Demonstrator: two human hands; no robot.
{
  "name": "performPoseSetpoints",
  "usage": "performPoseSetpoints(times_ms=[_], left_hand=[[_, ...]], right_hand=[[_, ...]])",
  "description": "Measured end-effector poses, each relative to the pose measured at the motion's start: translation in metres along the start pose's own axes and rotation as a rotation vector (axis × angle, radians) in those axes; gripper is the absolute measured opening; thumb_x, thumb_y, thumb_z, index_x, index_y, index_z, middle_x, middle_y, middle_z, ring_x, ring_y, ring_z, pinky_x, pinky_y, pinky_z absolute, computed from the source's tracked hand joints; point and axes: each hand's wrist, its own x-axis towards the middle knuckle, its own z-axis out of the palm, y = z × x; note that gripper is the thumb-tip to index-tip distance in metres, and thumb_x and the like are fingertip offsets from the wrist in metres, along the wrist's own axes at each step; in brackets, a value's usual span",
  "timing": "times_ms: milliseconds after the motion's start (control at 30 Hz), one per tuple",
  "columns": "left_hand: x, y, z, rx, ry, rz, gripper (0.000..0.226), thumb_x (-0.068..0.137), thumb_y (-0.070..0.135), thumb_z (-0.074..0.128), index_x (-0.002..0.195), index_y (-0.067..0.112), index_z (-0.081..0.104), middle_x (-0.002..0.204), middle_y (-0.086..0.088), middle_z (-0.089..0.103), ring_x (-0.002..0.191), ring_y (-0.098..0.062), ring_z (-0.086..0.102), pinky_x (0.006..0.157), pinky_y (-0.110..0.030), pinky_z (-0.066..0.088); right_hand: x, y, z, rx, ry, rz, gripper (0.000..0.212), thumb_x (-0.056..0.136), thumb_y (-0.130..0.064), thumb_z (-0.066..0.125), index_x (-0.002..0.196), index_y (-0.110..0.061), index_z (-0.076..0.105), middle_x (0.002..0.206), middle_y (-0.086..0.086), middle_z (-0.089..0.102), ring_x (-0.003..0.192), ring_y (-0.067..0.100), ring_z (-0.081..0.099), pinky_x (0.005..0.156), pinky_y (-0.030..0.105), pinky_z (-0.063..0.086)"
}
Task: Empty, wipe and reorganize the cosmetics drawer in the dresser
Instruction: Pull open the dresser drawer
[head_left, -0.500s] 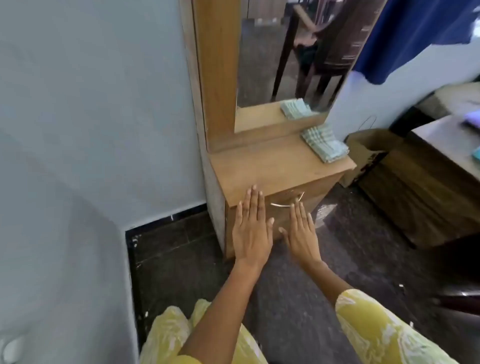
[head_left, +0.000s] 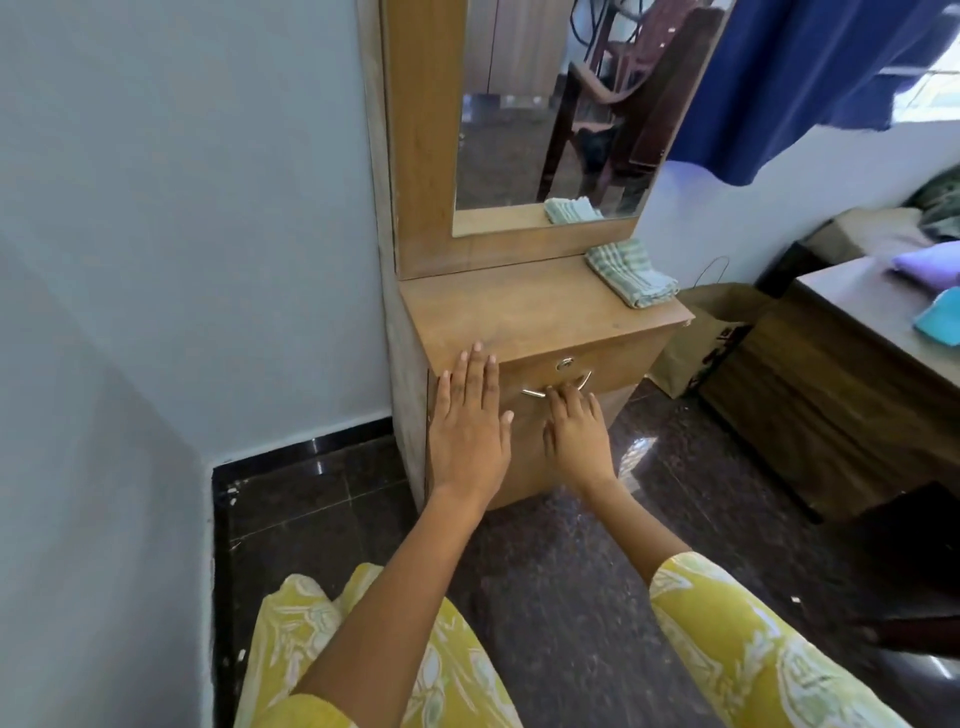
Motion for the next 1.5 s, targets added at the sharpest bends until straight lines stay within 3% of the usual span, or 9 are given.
performPoseSetpoints(times_ms=[300,367,433,533,600,733,900,1233,1500], left_hand=[[-0.018,0.005,-0.007,-0.069,-0.097,0.108,0.064,0.1,0.042,0.026,0.15,0.016,-0.004,0.158,-0.009,-0.006,0.145,-0.023,-0.008,0.113,-0.038,-0.011],[-0.03,0.007,-0.01,-0.108,-0.108,0.148,0.057,0.101,0.038,0.027,0.151,0.018,0.007,0.158,-0.007,0.004,0.146,-0.023,0.001,0.114,-0.038,-0.006],[-0.042,0.014,-0.014,-0.174,-0.114,0.173,0.051,0.102,0.032,0.031,0.15,0.019,0.019,0.157,-0.007,0.015,0.145,-0.023,0.014,0.115,-0.037,0.001],[-0.065,0.026,-0.019,-0.264,-0.137,0.157,0.047,0.102,0.026,0.034,0.148,0.02,0.028,0.156,-0.005,0.02,0.144,-0.022,0.02,0.116,-0.037,0.01],[-0.079,0.033,-0.024,-0.275,-0.151,0.146,0.046,0.101,0.022,0.038,0.147,0.021,0.031,0.155,-0.005,0.023,0.143,-0.022,0.022,0.117,-0.039,0.015],[-0.1,0.044,-0.033,-0.281,-0.163,0.155,0.047,0.099,0.018,0.042,0.145,0.019,0.035,0.152,-0.007,0.031,0.14,-0.024,0.029,0.115,-0.04,0.021],[-0.116,0.05,-0.035,-0.289,-0.201,0.189,0.047,0.102,0.025,0.029,0.149,0.024,0.025,0.155,-0.001,0.024,0.143,-0.017,0.021,0.116,-0.033,0.011],[-0.119,0.055,-0.045,-0.286,-0.269,0.242,0.046,0.1,0.028,0.032,0.145,0.021,0.034,0.15,0.0,0.035,0.14,-0.011,0.027,0.115,-0.029,0.01],[-0.123,0.059,-0.049,-0.311,-0.341,0.281,0.045,0.1,0.035,0.036,0.143,0.022,0.038,0.149,0.003,0.037,0.141,-0.013,0.024,0.114,-0.031,0.016]], right_hand=[[-0.049,0.014,-0.048,0.101,-0.144,0.061,0.04,0.087,-0.028,0.06,0.126,-0.019,0.057,0.125,0.0,0.059,0.116,0.024,0.053,0.096,0.036,0.043],[-0.062,0.016,-0.073,0.146,-0.041,0.131,0.019,0.086,-0.031,0.062,0.103,-0.023,0.067,0.098,-0.002,0.07,0.094,0.022,0.064,0.073,0.034,0.049],[-0.07,0.014,-0.094,0.305,0.219,0.098,0.01,0.085,-0.028,0.067,0.092,-0.021,0.069,0.085,-0.007,0.07,0.078,0.012,0.066,0.065,0.027,0.051],[-0.074,0.002,-0.106,0.534,0.363,-0.027,0.024,0.086,-0.028,0.065,0.106,-0.016,0.07,0.109,-0.007,0.067,0.097,0.004,0.062,0.083,0.019,0.051],[-0.074,-0.002,-0.106,0.536,0.248,-0.073,0.033,0.091,-0.032,0.058,0.118,-0.017,0.065,0.126,-0.004,0.061,0.117,0.008,0.055,0.097,0.029,0.048],[-0.089,0.002,-0.091,0.341,-0.02,-0.172,0.045,0.099,-0.034,0.04,0.142,-0.019,0.041,0.153,-0.004,0.028,0.146,0.012,0.016,0.12,0.038,0.014],[-0.113,0.004,-0.084,0.212,-0.024,-0.176,0.056,0.097,-0.044,0.018,0.142,-0.017,0.038,0.151,-0.006,0.026,0.144,0.009,0.014,0.12,0.033,0.01],[-0.132,0.008,-0.086,0.271,0.007,-0.13,0.042,0.101,-0.027,0.039,0.14,-0.014,0.043,0.149,0.001,0.037,0.143,0.014,0.024,0.119,0.032,0.015],[-0.147,0.012,-0.094,0.359,-0.039,-0.082,0.048,0.098,-0.033,0.044,0.143,-0.018,0.037,0.152,-0.003,0.032,0.143,0.008,0.02,0.119,0.027,0.011]])
